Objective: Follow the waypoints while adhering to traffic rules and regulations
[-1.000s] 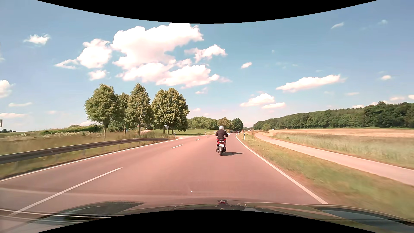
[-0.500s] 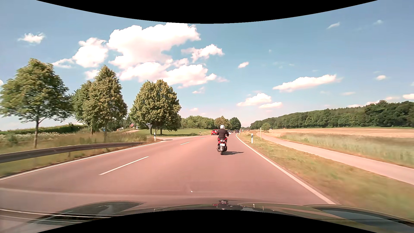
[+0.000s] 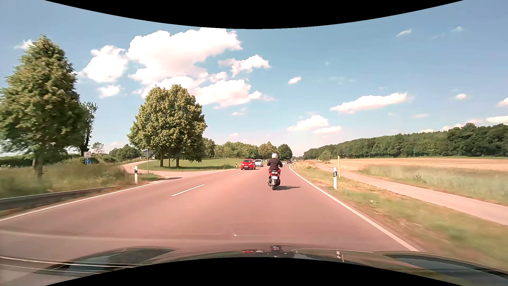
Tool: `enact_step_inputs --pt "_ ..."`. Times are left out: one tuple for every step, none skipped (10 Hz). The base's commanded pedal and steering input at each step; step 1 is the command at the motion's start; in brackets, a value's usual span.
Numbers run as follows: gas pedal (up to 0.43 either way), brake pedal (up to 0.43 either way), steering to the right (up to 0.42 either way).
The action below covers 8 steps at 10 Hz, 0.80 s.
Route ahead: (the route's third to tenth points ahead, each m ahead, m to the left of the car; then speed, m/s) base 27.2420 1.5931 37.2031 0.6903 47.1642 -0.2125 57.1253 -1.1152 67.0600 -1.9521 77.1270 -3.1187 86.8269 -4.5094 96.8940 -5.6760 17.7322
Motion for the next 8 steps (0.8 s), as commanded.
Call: enact_step_inputs --pt "0.15 0.012 0.013" --pt "0.157 0.012 0.013" --pt "0.157 0.012 0.013" --pt "0.157 0.012 0.013" --pt "0.157 0.012 0.013" --pt "0.169 0.012 0.013" --pt "0.169 0.012 0.012" --pt "0.169 0.012 0.012"
